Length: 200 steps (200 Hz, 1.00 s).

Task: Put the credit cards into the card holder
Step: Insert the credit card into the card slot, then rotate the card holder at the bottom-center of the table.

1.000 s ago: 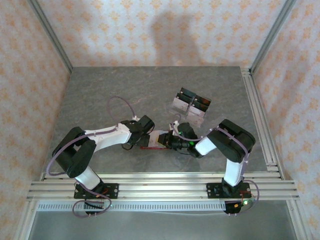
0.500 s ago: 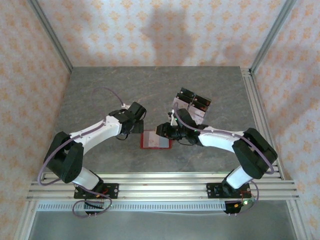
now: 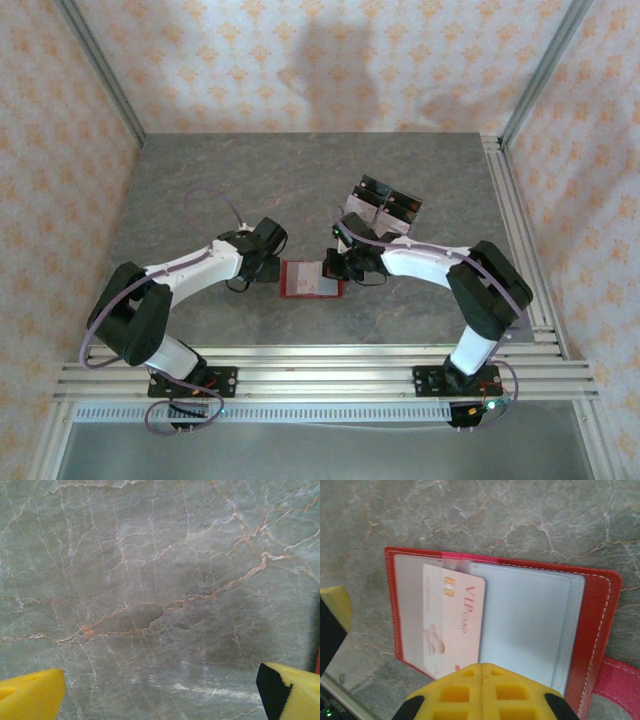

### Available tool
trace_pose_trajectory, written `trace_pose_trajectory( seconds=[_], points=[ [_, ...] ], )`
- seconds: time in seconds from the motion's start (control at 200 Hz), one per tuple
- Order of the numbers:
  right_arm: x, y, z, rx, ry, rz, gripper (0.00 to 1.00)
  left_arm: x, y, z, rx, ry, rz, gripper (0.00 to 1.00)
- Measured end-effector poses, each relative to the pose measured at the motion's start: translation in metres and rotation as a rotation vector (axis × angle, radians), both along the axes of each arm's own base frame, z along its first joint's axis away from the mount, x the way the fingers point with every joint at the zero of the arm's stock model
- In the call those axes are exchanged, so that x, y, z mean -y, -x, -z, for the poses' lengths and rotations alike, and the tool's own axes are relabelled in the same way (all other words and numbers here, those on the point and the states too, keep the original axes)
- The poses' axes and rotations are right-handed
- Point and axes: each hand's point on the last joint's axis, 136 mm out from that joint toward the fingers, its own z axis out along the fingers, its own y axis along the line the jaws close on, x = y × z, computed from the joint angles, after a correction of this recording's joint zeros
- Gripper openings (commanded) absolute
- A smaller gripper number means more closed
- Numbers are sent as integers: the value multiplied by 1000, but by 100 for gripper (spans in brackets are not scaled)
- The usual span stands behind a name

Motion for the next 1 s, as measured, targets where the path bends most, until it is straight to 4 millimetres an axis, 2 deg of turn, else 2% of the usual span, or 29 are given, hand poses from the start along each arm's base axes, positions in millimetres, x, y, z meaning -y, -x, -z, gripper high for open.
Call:
trace_pose_trajectory(
  seconds=[0.48,1.001],
  points=[
    [-19,-7,21,-32,47,-28,1,5,2,24,-39,15,7,100],
    [-54,-7,19,-28,24,-87,1,10,1,26,-33,9,23,100]
  ],
)
